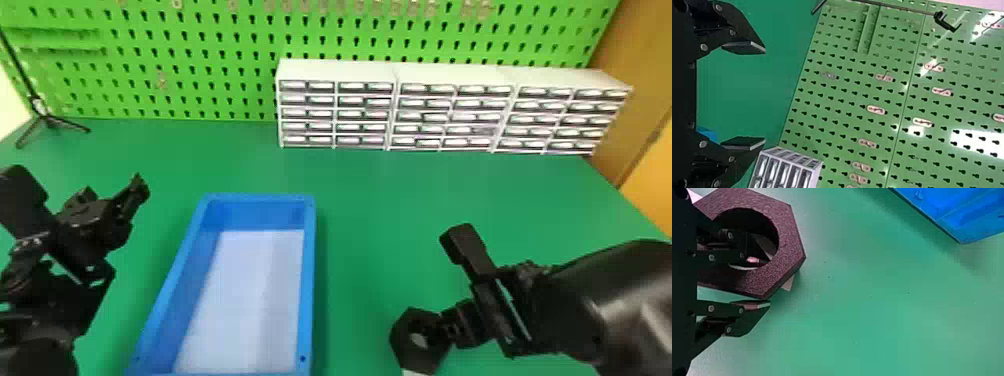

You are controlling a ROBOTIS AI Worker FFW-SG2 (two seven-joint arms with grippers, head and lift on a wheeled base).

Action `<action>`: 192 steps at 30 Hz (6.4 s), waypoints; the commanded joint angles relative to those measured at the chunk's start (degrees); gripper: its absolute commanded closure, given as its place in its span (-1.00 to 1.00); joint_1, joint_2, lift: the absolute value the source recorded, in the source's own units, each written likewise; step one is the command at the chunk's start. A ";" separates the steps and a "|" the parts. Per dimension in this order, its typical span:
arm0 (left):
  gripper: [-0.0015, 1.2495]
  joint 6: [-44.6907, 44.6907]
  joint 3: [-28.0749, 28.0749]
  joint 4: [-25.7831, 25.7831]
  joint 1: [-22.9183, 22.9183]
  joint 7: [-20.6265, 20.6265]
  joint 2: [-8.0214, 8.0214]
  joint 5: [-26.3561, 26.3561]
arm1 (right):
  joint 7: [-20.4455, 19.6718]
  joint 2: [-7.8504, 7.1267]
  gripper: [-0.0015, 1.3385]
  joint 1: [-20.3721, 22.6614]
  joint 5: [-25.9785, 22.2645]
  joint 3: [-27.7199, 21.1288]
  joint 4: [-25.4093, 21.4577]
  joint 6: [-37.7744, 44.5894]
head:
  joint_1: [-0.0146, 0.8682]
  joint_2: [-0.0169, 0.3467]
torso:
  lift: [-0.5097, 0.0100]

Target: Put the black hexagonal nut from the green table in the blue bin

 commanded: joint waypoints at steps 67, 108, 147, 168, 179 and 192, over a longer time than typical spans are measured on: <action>-0.30 -0.09 -1.99 1.85 -1.95 0.00 0.00 0.76 | 0.09 18.02 0.38 7.79 16.10 -28.27 -2.14 -45.61 | 0.60 -0.86 | 0.59; -0.30 -4.31 -3.31 5.02 -4.06 0.09 0.00 0.24 | 0.00 11.43 0.38 -7.59 -7.72 10.49 17.02 -70.57 | 0.60 -0.86 | 0.59; -0.30 -5.54 -4.01 6.16 -5.11 0.09 0.09 0.32 | 1.49 12.31 -0.03 -15.15 -14.40 26.05 27.48 -72.77 | 0.60 -0.86 | 0.59; -0.30 -5.62 -3.93 6.16 -4.76 0.09 0.09 0.76 | 1.49 12.13 -0.11 -13.92 -13.61 23.50 27.39 -71.10 | 0.60 -0.86 | 0.59; -0.30 -6.06 -3.66 6.16 -4.06 0.09 0.09 0.85 | 1.67 12.57 -0.13 -11.19 -10.62 18.49 25.90 -70.66 | 0.60 -0.86 | 0.59; -0.30 -6.15 -3.40 6.16 -3.71 0.09 0.09 1.03 | 1.67 13.71 -0.21 -5.39 -5.70 8.21 22.38 -69.96 | 0.60 -0.86 | 0.59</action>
